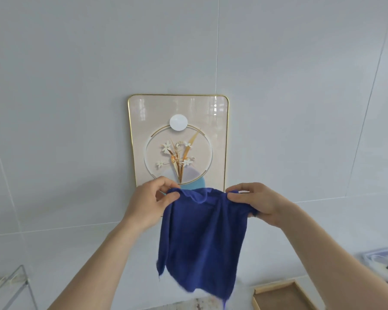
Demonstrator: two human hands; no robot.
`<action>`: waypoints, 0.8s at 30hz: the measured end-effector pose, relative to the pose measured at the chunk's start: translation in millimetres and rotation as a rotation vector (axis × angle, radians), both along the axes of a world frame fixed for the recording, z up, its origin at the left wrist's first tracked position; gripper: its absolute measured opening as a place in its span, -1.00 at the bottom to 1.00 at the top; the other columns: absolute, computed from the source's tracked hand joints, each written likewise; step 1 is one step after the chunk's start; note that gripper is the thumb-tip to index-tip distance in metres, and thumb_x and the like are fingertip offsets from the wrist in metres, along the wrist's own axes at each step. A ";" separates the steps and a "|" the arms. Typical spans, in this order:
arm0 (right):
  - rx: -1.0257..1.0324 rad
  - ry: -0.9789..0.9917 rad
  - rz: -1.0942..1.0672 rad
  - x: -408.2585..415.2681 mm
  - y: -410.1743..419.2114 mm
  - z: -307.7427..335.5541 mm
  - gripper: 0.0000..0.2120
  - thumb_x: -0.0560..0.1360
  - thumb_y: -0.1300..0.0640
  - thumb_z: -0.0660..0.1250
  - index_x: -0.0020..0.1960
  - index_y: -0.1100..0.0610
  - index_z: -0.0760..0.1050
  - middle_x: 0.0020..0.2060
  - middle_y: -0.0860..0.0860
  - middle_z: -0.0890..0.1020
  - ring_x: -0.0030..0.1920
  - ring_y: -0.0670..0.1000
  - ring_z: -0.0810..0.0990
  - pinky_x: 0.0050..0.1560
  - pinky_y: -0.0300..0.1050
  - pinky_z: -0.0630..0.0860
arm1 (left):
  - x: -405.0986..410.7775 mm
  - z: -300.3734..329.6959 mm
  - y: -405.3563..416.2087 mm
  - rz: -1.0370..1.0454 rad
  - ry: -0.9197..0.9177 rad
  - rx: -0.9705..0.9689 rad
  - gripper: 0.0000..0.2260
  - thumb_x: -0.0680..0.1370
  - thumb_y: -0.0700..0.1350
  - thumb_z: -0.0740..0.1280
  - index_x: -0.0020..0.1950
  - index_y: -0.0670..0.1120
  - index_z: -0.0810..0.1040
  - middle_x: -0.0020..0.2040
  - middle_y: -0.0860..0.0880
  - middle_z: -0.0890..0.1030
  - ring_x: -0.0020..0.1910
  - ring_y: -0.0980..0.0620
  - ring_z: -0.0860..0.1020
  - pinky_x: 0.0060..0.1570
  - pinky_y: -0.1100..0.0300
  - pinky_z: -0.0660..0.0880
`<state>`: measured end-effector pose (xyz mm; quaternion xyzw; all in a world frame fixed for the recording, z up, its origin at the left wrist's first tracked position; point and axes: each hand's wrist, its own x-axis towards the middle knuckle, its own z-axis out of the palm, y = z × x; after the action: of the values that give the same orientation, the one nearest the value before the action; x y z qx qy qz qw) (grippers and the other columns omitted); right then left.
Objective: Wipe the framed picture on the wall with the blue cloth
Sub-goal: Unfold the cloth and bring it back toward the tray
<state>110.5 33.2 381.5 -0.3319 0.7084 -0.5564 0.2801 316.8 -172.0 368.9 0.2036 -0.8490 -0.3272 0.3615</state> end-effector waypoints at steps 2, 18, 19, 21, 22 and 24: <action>0.083 0.193 -0.001 -2.7 10.5 6.2 -0.88 0.53 0.17 0.50 0.07 0.10 0.71 -0.07 0.21 0.73 -0.16 0.13 0.57 -0.33 -0.13 0.45 | -3.3 -1.1 -1.0 0.003 -0.042 -0.015 -0.92 0.53 -0.06 0.48 -0.07 0.14 0.67 -0.12 0.13 0.74 -0.18 0.10 0.66 -0.01 0.03 0.62; 0.326 0.614 -0.205 -84.1 102.2 -31.4 -0.87 0.49 0.12 0.50 0.03 0.02 0.68 -0.07 0.10 0.70 -0.19 0.01 0.58 -0.27 -0.16 0.51 | -127.1 -65.8 77.2 -0.079 -0.310 -0.058 -0.94 0.50 0.04 0.48 -0.14 0.17 0.62 -0.13 0.22 0.69 -0.08 0.16 0.65 0.07 0.00 0.60; 0.356 0.620 -0.206 -91.4 109.1 -39.5 -0.87 0.48 0.10 0.51 0.03 0.01 0.68 -0.07 0.09 0.69 -0.18 0.02 0.57 -0.24 -0.14 0.51 | -136.6 -74.5 84.6 -0.082 -0.322 -0.050 -0.95 0.50 0.05 0.48 -0.14 0.17 0.63 -0.13 0.23 0.69 -0.06 0.17 0.65 0.08 0.00 0.60; 0.406 0.623 -0.207 -107.5 121.7 -56.4 -0.86 0.47 0.08 0.52 0.03 0.00 0.69 -0.07 0.06 0.67 -0.12 0.05 0.58 -0.16 -0.11 0.50 | -154.5 -91.7 100.8 -0.091 -0.348 -0.041 -0.94 0.50 0.05 0.48 -0.15 0.17 0.63 -0.11 0.24 0.67 -0.03 0.17 0.63 0.07 0.02 0.57; 0.425 0.622 -0.207 -115.8 126.9 -64.5 -0.86 0.47 0.08 0.52 0.02 -0.01 0.68 -0.09 0.05 0.66 -0.10 0.07 0.58 -0.13 -0.09 0.51 | -163.4 -100.7 108.4 -0.096 -0.368 -0.036 -0.93 0.50 0.06 0.47 -0.16 0.19 0.62 -0.09 0.24 0.65 -0.02 0.17 0.62 0.06 0.03 0.56; 0.455 0.625 -0.206 -131.6 135.7 -80.6 -0.85 0.47 0.07 0.52 0.03 -0.02 0.68 -0.11 0.03 0.64 -0.07 0.08 0.58 -0.08 -0.06 0.54 | -180.8 -118.0 123.0 -0.102 -0.418 -0.023 -0.92 0.51 0.06 0.47 -0.17 0.21 0.61 -0.06 0.23 0.62 -0.02 0.16 0.60 0.04 0.04 0.55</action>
<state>-21.0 169.0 300.9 -0.3418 0.8943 -0.2825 0.0603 136.0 -48.9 250.9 0.2196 -0.9184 -0.2862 0.1627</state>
